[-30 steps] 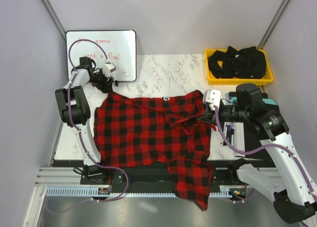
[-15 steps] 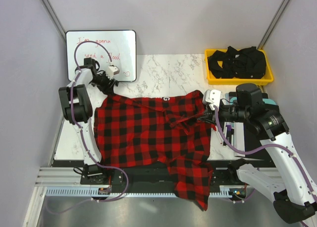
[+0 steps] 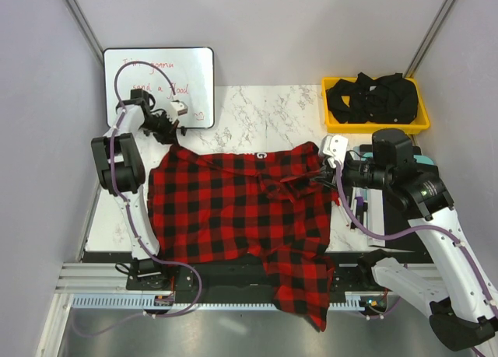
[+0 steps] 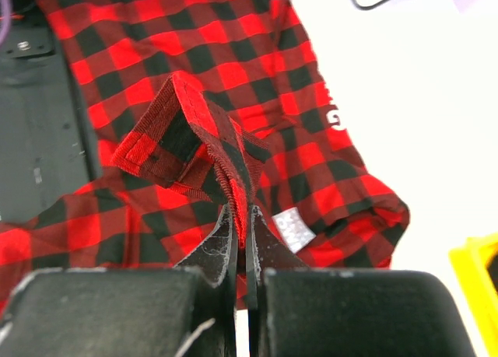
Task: Fold and stack the long sleeve shirts
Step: Fold the shirt
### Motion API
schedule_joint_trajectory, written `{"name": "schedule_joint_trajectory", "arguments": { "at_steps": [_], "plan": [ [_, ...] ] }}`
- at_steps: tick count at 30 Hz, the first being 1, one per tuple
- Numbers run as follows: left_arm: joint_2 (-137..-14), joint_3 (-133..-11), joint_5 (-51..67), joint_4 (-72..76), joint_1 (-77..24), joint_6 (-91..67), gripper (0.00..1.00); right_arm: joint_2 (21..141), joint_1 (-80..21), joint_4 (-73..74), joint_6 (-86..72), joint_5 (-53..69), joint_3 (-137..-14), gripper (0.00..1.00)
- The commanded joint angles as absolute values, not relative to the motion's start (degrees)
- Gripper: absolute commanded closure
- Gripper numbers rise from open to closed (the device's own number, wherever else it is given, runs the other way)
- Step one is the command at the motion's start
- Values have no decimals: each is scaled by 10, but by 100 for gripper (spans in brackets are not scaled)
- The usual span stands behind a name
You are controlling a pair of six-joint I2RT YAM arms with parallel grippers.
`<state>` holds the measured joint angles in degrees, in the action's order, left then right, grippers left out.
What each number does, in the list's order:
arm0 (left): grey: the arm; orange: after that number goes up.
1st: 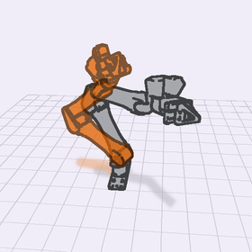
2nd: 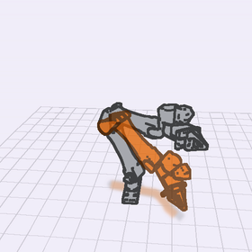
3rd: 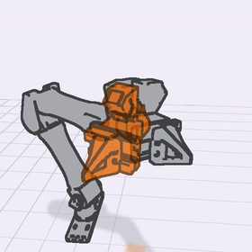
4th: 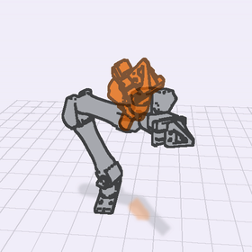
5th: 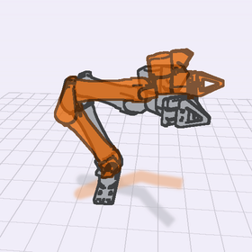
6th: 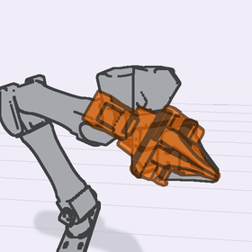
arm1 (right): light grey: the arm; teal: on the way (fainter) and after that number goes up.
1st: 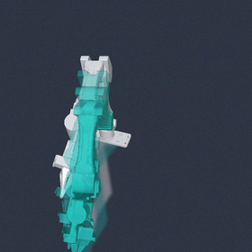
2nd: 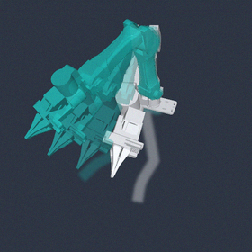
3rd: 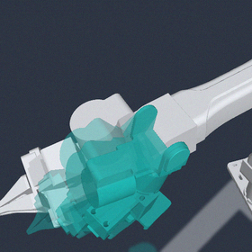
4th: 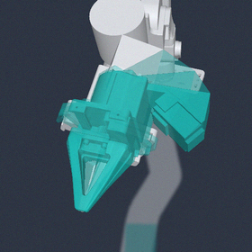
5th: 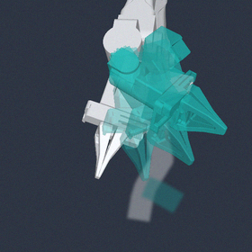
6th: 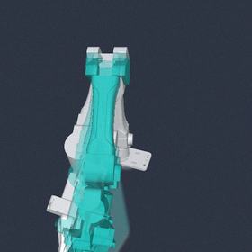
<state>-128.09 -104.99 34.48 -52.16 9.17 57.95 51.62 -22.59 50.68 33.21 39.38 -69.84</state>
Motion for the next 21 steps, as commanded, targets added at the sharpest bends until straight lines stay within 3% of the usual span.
{"name": "schedule_joint_trajectory", "arguments": {
  "at_steps": [1, 13, 21],
  "plan": [
    [-1231, -1093, 382, -524, 98, 574, 98, 533, -219, 436, 309, 360, -745, 100],
    [-1147, -1063, 395, -483, 115, 585, 98, 627, -162, 403, 308, 352, -912, 100],
    [-1085, -978, 397, -473, 127, 653, 98, 631, -157, 410, 314, 358, -932, 100]
  ]
}}
